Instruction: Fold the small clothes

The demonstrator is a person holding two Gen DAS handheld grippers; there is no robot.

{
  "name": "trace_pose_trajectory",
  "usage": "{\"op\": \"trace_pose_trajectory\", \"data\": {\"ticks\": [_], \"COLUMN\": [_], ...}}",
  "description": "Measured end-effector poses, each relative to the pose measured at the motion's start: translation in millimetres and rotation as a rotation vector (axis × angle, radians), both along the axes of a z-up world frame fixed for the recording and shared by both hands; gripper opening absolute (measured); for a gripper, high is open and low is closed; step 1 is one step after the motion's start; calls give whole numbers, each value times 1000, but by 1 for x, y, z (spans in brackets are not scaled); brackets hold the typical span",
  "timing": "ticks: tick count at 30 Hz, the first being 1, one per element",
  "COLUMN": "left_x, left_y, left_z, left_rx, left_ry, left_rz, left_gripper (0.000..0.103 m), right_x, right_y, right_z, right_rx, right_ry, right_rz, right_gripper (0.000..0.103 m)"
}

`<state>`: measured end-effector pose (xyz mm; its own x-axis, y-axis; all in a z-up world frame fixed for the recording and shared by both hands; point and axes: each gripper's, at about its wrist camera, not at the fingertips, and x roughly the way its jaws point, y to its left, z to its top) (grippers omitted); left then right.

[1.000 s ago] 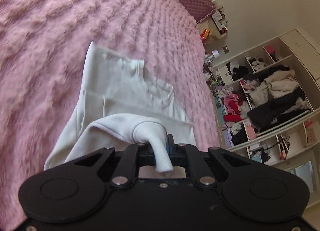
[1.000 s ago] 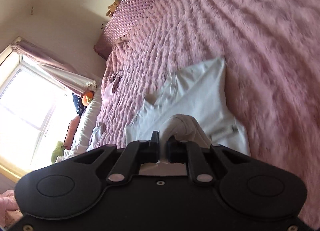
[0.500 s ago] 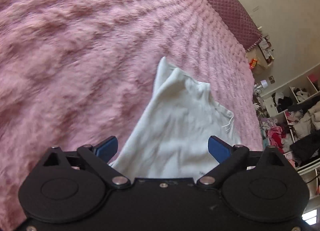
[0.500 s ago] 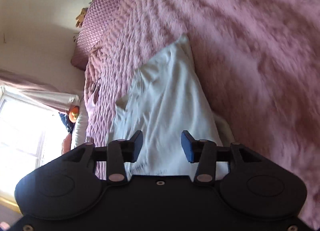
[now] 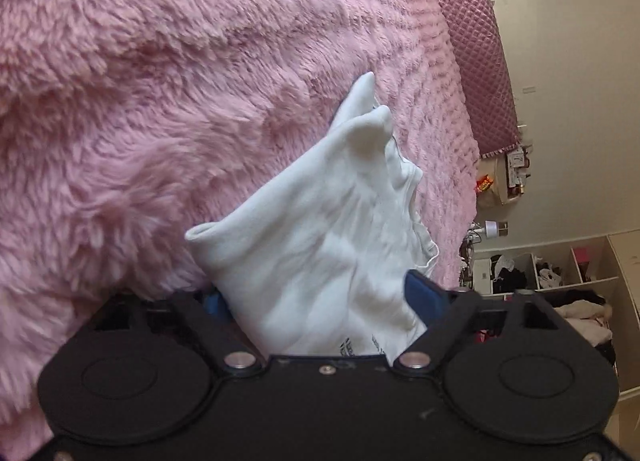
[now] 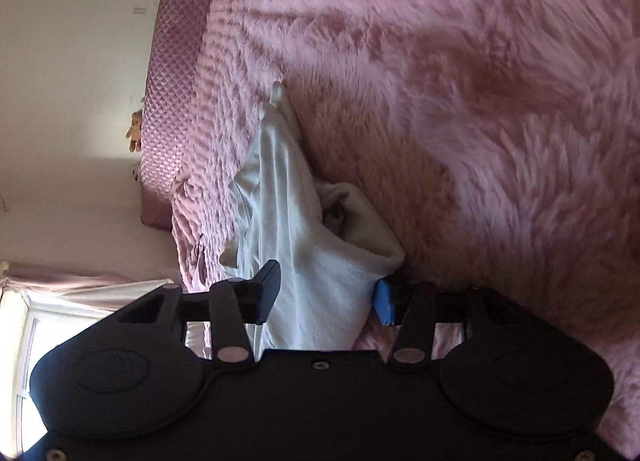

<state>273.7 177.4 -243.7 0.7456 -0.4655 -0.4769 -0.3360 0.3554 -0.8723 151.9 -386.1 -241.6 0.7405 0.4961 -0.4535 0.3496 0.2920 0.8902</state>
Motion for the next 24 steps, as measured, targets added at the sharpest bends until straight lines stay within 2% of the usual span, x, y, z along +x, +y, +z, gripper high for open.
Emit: {"op": "trace_pose_trajectory", "data": {"ticks": [1, 2, 3, 4, 6, 11, 16, 18, 20, 24], "left_x": [2, 6, 8, 9, 12, 0, -46, -73, -108, -135], "left_y": [-2, -4, -5, -7, -8, -9, -16, -18, -20, -22], "left_z": [2, 4, 5, 7, 15, 49, 83, 79, 60, 20], "left_rx": [8, 21, 32, 45, 74, 133, 179, 167, 155, 200], "left_ry": [21, 47, 56, 57, 51, -19, -110, -98, -58, 58], "left_rz": [-16, -29, -30, -29, -35, -32, -77, -105, -133, -209], "left_gripper": [35, 27, 20, 12, 2, 1, 1, 1, 0, 0], "right_x": [1, 2, 5, 6, 10, 11, -13, -33, -56, -82], "right_y": [1, 3, 4, 4, 5, 2, -12, -19, -30, -51], "right_z": [2, 4, 7, 10, 21, 57, 83, 83, 70, 35], "right_rx": [0, -10, -19, -30, -73, -210, -220, -241, -253, -300], "right_ry": [2, 0, -6, -15, -30, -76, -135, -126, -76, 30], "right_rz": [1, 11, 27, 31, 29, 77, 134, 169, 188, 214], "right_gripper": [44, 36, 22, 15, 8, 5, 5, 5, 5, 8]}}
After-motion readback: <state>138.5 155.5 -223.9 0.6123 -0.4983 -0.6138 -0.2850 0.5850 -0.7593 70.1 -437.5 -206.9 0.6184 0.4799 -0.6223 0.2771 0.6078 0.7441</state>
